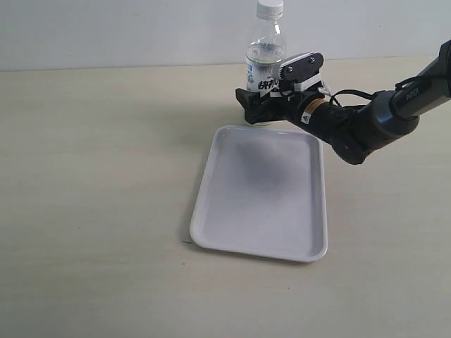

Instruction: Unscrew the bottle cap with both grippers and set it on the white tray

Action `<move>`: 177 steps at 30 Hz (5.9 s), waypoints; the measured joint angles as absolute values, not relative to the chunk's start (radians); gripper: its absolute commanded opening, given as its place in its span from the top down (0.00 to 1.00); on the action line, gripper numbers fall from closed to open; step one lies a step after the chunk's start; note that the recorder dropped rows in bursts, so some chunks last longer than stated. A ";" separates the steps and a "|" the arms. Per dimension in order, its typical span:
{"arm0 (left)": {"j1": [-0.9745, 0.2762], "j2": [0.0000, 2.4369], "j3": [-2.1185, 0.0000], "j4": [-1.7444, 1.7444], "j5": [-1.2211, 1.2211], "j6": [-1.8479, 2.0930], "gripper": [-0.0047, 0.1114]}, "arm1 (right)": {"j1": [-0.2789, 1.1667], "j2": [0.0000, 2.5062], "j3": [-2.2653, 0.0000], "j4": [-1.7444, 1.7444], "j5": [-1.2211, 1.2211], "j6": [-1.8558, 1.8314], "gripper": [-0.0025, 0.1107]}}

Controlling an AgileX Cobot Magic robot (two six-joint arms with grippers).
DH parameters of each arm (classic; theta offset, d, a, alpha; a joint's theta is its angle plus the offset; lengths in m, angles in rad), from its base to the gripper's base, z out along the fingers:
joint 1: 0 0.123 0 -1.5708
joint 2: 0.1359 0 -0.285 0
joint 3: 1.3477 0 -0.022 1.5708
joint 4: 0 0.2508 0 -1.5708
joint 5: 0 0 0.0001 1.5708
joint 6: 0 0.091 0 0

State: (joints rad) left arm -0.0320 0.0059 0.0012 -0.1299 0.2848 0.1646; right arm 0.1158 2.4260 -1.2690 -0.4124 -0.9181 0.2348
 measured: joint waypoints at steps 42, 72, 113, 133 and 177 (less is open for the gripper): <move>-0.032 0.006 0.001 -0.130 0.285 0.165 0.96 | 0.116 2.371 -1.273 -0.339 -0.810 0.309 0.98; -0.032 0.006 0.001 -0.130 0.285 0.165 0.96 | 0.023 1.867 -1.066 -1.094 -0.454 0.890 0.98; -0.032 0.006 0.001 -0.062 0.281 0.346 0.96 | -0.016 2.098 -1.429 -1.763 -0.633 1.457 0.98; -0.032 0.006 0.001 -0.610 -0.055 0.019 0.96 | -0.016 2.137 -1.470 -1.765 -0.544 1.396 0.98; -0.035 1.827 -1.453 1.425 -0.617 -1.731 0.96 | -0.016 2.174 -1.470 -1.751 -0.540 1.250 0.98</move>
State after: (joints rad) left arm -0.0346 1.8274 -1.4532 1.4246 -0.6167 -1.7312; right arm -0.0163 2.1737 -1.4696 -1.7510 -0.5400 1.2496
